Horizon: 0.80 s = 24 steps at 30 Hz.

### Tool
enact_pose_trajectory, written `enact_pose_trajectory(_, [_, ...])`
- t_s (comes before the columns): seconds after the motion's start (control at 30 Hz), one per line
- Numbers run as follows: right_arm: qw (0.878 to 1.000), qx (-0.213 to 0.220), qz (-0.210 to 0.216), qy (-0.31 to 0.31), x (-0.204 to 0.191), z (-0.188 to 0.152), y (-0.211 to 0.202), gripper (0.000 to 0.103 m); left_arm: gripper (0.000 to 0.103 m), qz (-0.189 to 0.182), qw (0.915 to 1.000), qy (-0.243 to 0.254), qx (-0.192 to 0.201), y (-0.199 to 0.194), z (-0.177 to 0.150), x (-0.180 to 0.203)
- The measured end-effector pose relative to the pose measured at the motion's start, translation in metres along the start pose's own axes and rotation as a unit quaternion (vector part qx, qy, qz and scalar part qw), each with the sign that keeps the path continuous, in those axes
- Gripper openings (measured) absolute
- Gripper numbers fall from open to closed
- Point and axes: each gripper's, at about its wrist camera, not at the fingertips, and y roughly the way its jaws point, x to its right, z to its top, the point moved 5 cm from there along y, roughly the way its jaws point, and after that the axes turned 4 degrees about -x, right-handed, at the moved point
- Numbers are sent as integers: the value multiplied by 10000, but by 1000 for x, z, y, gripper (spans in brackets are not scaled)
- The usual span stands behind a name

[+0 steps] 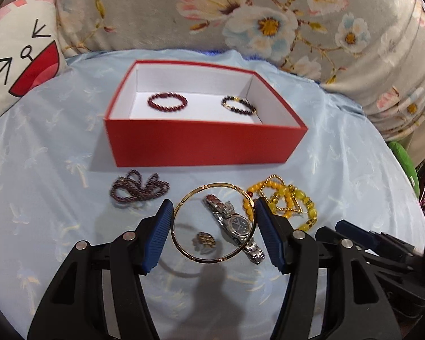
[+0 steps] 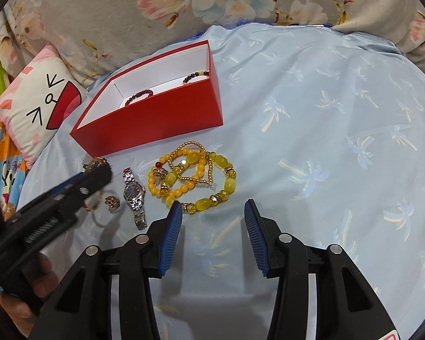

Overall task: Organize jewelry
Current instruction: 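Grasp the gold bangle with the left tool while the right tool grasps a yellow bead bracelet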

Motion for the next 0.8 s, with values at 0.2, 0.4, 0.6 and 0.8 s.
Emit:
enact_pose_trajectory(0.2, [10000,0,41,-54,-7,-2,-1,44,57,253,9995,-207,17,-16,-10,-31])
enact_pose_trajectory(0.4, [10000,-19,10,-94,-11,-4,3,43,57,457,9982,-364,-166,-12,-32,-51])
enact_pose_trajectory(0.6, [9999,39,-104,37,0,5,6,37,57,504,9980,-332,-210,-9,-39,-52])
enact_pose_trajectory(0.8, [9997,17,-206,96,8,18,19,26,57,493,9981,-274,-240,-6,-41,-49])
